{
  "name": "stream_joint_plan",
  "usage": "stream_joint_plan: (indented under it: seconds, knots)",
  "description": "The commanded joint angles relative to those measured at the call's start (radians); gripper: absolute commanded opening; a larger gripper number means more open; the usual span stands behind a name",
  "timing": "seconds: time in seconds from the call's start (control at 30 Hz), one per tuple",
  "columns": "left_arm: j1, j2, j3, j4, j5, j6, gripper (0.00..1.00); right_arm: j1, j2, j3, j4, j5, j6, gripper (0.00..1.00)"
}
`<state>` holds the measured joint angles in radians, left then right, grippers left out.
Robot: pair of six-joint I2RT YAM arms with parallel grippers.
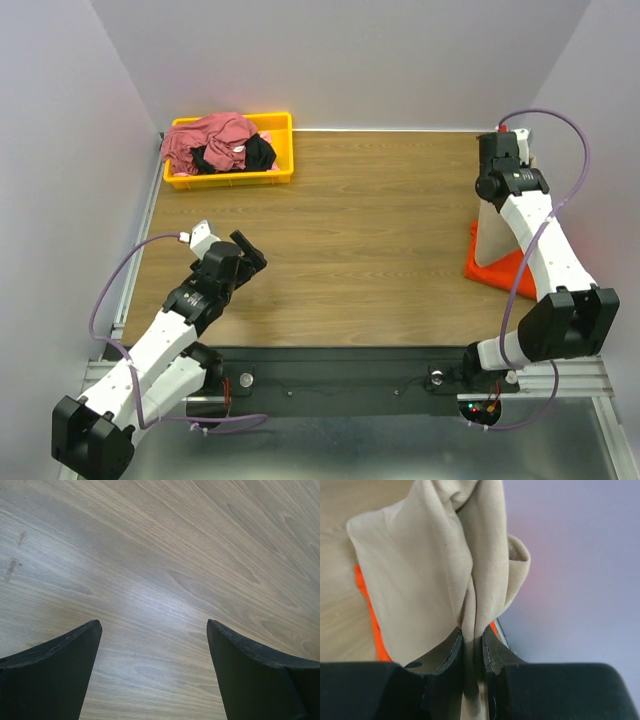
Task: Fold and stack the t-shirts
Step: Put the neatly folded tshirt into the corner of the board with the right arm
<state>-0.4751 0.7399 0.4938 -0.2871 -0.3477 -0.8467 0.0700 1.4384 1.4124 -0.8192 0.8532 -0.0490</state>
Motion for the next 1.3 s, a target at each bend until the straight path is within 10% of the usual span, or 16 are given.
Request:
stream_joint_plan:
  seconds: [0.0,0.37,0.57,0.87,1.27]
  knots:
    - [0.006,0.009,0.031,0.042,-0.007,0.026,0.98,-0.044,-0.062,-0.067,0.017,-0.016,0.032,0.0]
    - [0.007,0.065,0.034,0.06,0.018,0.041,0.99,-0.239,0.028,-0.132,0.025,0.067,0.179,0.07]
    - [0.009,0.059,0.029,0.057,0.013,0.041,0.99,-0.262,0.134,-0.139,0.028,0.148,0.23,1.0]
    - [0.01,0.059,0.028,0.052,0.001,0.032,0.98,-0.263,0.116,-0.107,0.031,0.054,0.328,1.0]
    - [0.01,0.059,0.077,0.023,-0.002,0.011,0.99,-0.263,-0.192,-0.255,0.228,-0.537,0.463,1.0]
